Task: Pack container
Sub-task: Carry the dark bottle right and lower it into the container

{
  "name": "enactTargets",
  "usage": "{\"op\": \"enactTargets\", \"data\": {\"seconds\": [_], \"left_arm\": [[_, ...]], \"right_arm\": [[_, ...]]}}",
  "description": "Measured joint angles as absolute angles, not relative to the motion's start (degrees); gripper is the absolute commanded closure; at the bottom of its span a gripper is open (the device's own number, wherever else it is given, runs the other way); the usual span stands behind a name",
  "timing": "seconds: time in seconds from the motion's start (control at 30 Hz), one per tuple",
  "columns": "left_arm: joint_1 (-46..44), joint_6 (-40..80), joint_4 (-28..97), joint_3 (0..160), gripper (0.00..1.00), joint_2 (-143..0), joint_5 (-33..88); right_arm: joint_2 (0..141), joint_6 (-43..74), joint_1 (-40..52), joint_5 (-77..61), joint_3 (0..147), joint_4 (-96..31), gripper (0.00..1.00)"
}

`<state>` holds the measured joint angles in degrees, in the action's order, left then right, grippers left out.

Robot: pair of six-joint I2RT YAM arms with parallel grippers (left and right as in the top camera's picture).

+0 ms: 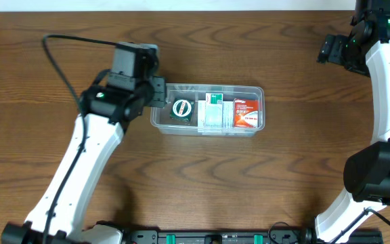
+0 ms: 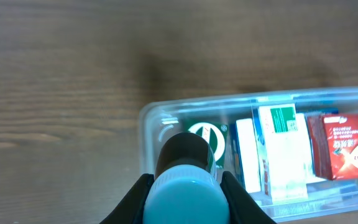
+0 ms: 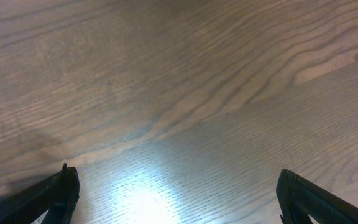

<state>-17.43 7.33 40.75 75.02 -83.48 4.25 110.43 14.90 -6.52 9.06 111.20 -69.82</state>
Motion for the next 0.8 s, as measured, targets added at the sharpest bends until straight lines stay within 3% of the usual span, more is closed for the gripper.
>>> {"op": "enactTargets", "data": {"seconds": [0.8], "left_arm": [[-19.4, 8.0, 41.2, 75.0, 0.94, -101.6, -1.8]], "right_arm": [[110.4, 14.9, -6.5, 9.1, 111.2, -69.8, 0.01]]}}
